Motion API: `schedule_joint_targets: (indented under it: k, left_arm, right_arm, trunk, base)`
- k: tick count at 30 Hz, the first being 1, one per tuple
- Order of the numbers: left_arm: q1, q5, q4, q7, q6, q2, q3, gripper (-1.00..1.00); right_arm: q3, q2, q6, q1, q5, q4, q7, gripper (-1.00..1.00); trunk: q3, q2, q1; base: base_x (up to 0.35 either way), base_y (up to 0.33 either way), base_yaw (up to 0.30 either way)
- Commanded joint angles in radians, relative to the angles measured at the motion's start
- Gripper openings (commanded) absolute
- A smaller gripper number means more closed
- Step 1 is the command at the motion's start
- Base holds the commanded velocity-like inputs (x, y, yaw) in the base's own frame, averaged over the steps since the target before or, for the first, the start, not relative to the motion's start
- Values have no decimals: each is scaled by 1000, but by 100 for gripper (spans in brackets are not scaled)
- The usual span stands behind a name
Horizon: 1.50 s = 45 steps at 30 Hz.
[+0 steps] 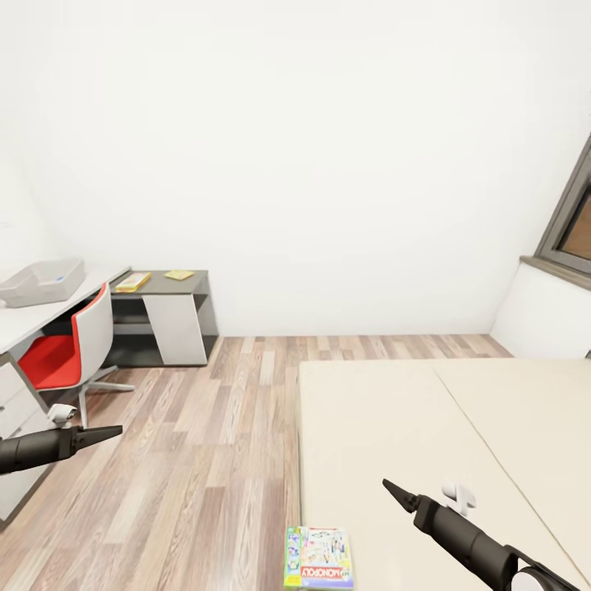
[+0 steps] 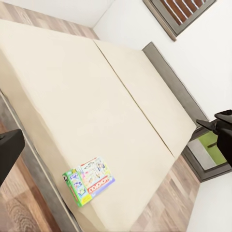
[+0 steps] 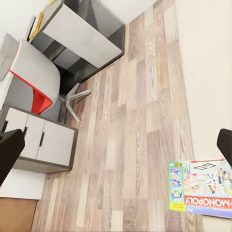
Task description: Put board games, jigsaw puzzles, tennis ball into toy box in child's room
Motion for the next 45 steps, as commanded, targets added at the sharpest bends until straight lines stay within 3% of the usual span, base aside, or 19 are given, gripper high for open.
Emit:
schedule_joint_targets:
  k: [1,45]
  left_arm:
    - [-1,0,0,-4,11,0,0,100]
    - [-1,0,1,-4,11,1,0,100]
  right_arm:
    - [-1,0,6,0,-3,-1,1,100]
    - [-1,0,5,-1,-2,0,1,100]
  trunk:
    - [0,-2,1]
    - [71,-2,1]
  base:
    - [0,0,0]
    - [0,0,0]
